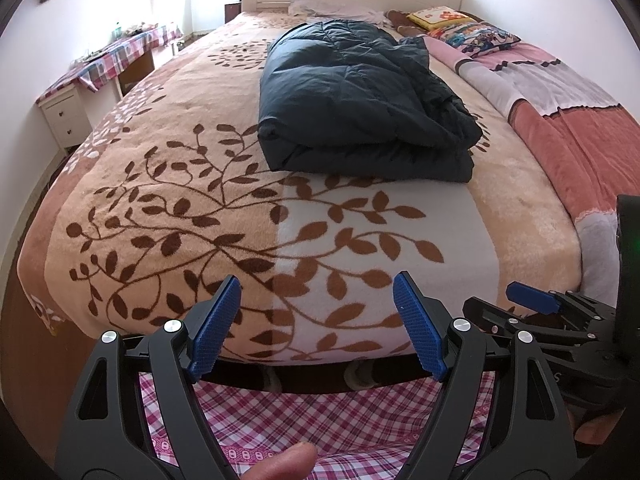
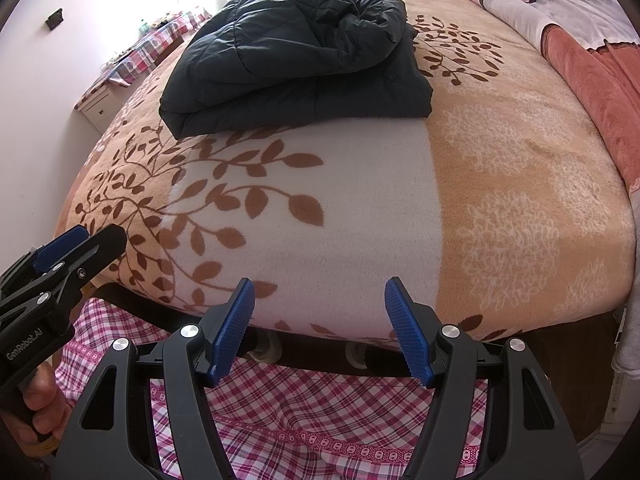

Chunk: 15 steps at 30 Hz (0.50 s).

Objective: Fold large clothes

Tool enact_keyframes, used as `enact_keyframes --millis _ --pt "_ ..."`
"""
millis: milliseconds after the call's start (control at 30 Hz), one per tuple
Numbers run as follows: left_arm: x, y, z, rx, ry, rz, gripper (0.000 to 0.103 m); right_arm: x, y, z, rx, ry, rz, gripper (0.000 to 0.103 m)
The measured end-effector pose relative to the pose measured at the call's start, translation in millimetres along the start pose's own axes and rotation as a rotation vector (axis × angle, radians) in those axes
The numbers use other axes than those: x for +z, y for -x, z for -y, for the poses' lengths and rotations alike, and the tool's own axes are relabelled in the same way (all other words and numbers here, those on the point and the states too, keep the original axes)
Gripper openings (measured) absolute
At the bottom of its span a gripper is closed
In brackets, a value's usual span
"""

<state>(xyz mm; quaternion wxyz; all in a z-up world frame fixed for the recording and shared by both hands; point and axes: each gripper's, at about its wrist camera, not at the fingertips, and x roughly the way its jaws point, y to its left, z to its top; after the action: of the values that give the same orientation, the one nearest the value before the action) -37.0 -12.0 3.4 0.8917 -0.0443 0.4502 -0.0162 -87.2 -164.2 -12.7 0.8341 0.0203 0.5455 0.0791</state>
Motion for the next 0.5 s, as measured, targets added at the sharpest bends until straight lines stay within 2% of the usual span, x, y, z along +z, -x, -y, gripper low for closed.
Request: enact_keyframes --millis 500 --pt "-0.8 0.5 0.1 0.003 0.001 0.0 0.075 -1.5 0.2 -0.8 -0.003 0.003 0.0 0.067"
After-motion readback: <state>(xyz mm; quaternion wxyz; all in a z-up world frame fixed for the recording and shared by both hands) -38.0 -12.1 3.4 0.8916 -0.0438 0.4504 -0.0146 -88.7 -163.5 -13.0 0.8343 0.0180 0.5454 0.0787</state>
